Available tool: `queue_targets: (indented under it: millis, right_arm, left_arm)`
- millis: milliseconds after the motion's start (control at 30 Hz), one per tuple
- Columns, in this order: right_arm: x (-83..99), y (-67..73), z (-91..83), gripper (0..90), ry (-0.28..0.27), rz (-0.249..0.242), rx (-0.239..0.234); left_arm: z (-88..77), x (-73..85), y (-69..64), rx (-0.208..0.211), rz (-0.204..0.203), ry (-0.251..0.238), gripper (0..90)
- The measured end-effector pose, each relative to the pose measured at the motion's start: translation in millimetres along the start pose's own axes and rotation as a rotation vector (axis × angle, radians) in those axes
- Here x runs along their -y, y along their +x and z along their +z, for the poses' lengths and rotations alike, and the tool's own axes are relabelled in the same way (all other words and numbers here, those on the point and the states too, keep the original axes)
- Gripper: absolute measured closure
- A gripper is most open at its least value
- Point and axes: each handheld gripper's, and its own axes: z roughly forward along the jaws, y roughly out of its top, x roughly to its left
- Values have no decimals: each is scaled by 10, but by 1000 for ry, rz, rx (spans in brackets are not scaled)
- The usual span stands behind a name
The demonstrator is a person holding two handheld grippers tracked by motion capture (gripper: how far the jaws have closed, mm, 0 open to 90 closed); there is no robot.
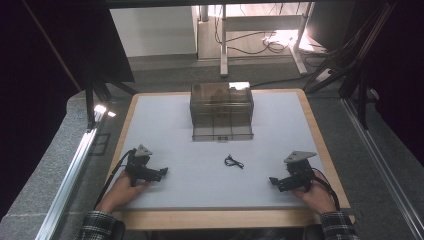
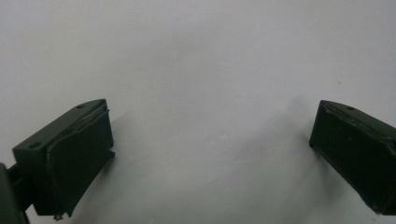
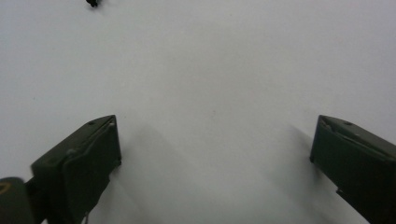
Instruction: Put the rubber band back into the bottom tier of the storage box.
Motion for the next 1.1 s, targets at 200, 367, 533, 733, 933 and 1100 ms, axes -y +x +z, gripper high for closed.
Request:
queue_targets:
  millis: [200,367,533,733,933,1100]
  right_arm:
    - [3,6,13,0,-7,14,1]
    - [6,21,22,0,-14,25,8]
    - [0,20,20,0,-5,23,8]
    - [-11,24,22,0,2,24,11]
    - [-39,34,19,0,27,29,16]
    - [-63,48,10,0,53,32,23]
  left_arm:
    - [0,0,-1,0,0,1,0]
    - [0,0,0,0,0,0,0]
    - [0,0,0,0,0,1,0]
    - [0,0,0,0,0,1,0]
    - [0,0,0,0,0,0,0]
    - [1,0,-1,0,-1,0,0]
